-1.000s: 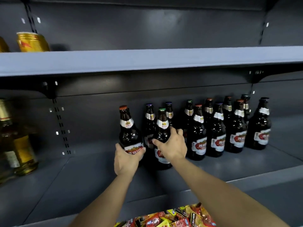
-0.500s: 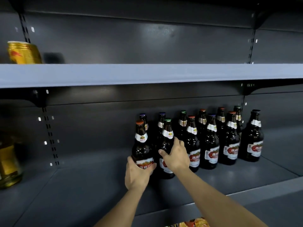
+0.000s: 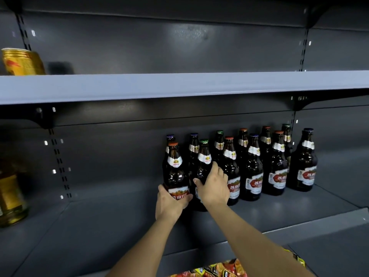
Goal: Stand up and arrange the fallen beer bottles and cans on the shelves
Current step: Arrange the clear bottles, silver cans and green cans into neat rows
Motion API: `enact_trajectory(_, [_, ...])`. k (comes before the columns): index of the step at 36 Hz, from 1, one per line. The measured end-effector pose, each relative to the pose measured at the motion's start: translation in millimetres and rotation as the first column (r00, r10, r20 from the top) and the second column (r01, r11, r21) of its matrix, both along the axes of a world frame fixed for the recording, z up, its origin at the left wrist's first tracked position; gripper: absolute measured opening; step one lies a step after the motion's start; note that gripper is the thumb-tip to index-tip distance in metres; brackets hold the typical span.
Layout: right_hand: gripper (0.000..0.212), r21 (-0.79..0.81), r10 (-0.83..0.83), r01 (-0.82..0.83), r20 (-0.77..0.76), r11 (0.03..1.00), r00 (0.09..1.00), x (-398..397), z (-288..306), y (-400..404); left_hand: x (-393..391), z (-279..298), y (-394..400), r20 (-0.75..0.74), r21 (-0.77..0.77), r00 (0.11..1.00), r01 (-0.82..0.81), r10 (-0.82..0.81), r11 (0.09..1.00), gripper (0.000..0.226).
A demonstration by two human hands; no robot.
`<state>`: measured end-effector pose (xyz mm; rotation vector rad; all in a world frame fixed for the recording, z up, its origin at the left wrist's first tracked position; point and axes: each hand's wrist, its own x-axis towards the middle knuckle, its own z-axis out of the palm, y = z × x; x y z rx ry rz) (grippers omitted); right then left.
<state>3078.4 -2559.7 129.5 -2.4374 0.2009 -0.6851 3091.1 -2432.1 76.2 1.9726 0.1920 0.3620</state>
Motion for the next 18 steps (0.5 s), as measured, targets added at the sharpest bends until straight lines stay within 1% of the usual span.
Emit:
enact_trajectory(3, [0.079, -0.041, -0.037, 0.043, 0.145, 0.998, 0.989, -9, -9, 9, -3, -1, 4, 0.007, -0.024, 0.999, 0.031, -0.031, 0.999, 0.086])
enact_trajectory(5, [0.07, -0.042, -0.03, 0.043, 0.28, 0.998, 0.96, -16, -17, 16, -10, -2, 9, 0.011, -0.029, 1.0, 0.015, -0.015, 0.999, 0.099])
enact_trajectory(7, [0.062, -0.072, 0.019, 0.01, 0.386, 0.997, 0.922, -24, -23, 19, -18, -2, 15, 0.007, -0.024, 1.0, -0.023, 0.023, 0.999, 0.104])
enact_trajectory(9, [0.058, -0.173, 0.13, -0.057, 0.443, 0.983, 0.887, -29, -31, 21, -28, -2, 23, -0.009, 0.0, 0.998, -0.057, 0.057, 0.998, 0.099])
enact_trajectory(12, [0.044, -0.393, 0.336, -0.15, 0.463, 0.907, 0.82, -33, -42, 23, -42, -3, 41, -0.009, 0.036, 0.993, -0.114, 0.114, 0.993, 0.09])
enact_trajectory(14, [0.034, -0.493, 0.431, -0.195, 0.427, 0.848, 0.795, -35, -47, 28, -50, -3, 55, -0.007, 0.064, 0.987, -0.162, 0.163, 0.985, 0.085])
enact_trajectory(16, [0.031, -0.534, 0.495, -0.251, 0.381, 0.808, 0.781, -37, -51, 38, -58, -2, 71, -0.016, 0.087, 0.977, -0.21, 0.212, 0.974, 0.081])
enact_trajectory(18, [0.033, -0.536, 0.535, -0.311, 0.332, 0.785, 0.777, -39, -52, 51, -68, 0, 89, -0.022, 0.102, 0.965, -0.258, 0.261, 0.961, 0.077])
